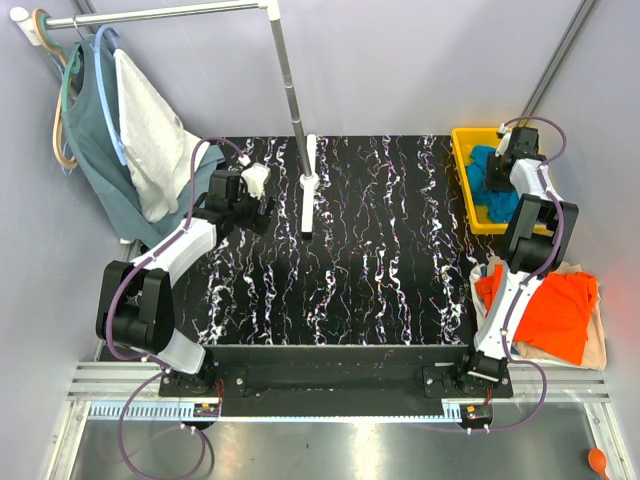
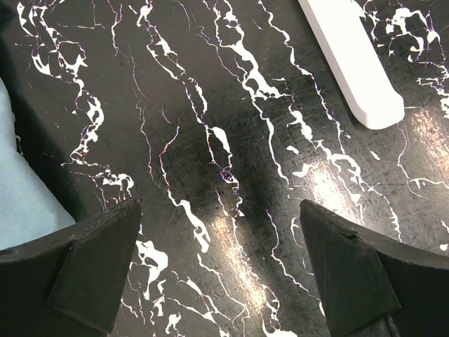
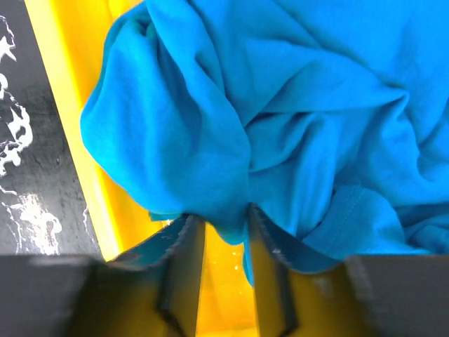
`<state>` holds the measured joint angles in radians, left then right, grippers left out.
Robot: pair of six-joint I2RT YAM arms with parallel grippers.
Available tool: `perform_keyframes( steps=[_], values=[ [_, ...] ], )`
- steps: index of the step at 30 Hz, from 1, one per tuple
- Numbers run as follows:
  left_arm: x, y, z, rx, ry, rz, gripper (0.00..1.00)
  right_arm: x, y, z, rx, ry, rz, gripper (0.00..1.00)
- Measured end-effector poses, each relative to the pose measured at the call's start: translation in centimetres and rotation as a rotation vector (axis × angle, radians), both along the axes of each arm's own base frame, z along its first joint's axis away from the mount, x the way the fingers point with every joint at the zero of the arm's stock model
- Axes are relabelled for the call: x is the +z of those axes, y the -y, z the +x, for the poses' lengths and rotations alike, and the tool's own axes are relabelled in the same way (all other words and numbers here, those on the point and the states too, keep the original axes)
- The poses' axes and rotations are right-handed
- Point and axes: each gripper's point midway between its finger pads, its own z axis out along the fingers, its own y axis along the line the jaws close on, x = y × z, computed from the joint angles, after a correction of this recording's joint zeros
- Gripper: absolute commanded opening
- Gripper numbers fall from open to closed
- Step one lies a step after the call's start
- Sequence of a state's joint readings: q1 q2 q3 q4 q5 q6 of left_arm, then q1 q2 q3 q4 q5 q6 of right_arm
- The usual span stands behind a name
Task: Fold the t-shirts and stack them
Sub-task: Grab the tshirt from the pile
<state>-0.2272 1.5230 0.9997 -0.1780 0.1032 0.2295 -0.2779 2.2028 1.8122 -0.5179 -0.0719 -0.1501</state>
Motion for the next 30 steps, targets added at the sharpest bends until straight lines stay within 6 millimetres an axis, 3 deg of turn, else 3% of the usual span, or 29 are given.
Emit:
perform_keyframes(
  steps=[6,14,17,19,21,23,24,25,28,30],
  values=[
    [-0.3,-0.1,0.0,0.0,-0.005,0.007,0.99,-0.5,0.0,0.5,-0.001,-0.005,0.004,0.0],
    [-0.3,0.0,0.0,-0.003,-0.011,0.014,0.99,-0.6,-0.6,-0.8,0.01,-0.053,0.016,0.0],
    [0.3,0.3,0.1,-0.011,-0.003,0.017,0.99,1.6,-1.8,-2.1,0.055,-0.08,-0.009,0.0],
    [1.1,0.6,0.2,-0.022,0.012,0.029,0.99,4.9,-3.2,-2.9,0.104,-0.063,-0.057,0.0],
    [1.9,1.0,0.1,-0.034,0.031,0.043,0.99,10.1,-4.8,-3.2,0.16,0.002,-0.124,0.0],
    [3.1,1.4,0.1,-0.044,0.056,0.053,0.99,16.2,-6.2,-3.4,0.205,0.104,-0.196,0.0],
    [3.8,1.5,0.0,-0.049,0.071,0.056,0.99,20.7,-7.1,-3.6,0.229,0.191,-0.244,0.0],
    [4.6,1.7,0.0,-0.055,0.087,0.058,0.99,23.9,-7.6,-3.8,0.241,0.255,-0.275,0.0],
    [6.9,2.0,-0.1,-0.067,0.137,0.057,0.99,35.4,-8.6,-6.2,0.255,0.48,-0.369,0.0],
    [8.6,2.0,-0.2,-0.071,0.169,0.057,0.99,40.7,-8.5,-8.1,0.245,0.589,-0.41,0.0]
  ],
)
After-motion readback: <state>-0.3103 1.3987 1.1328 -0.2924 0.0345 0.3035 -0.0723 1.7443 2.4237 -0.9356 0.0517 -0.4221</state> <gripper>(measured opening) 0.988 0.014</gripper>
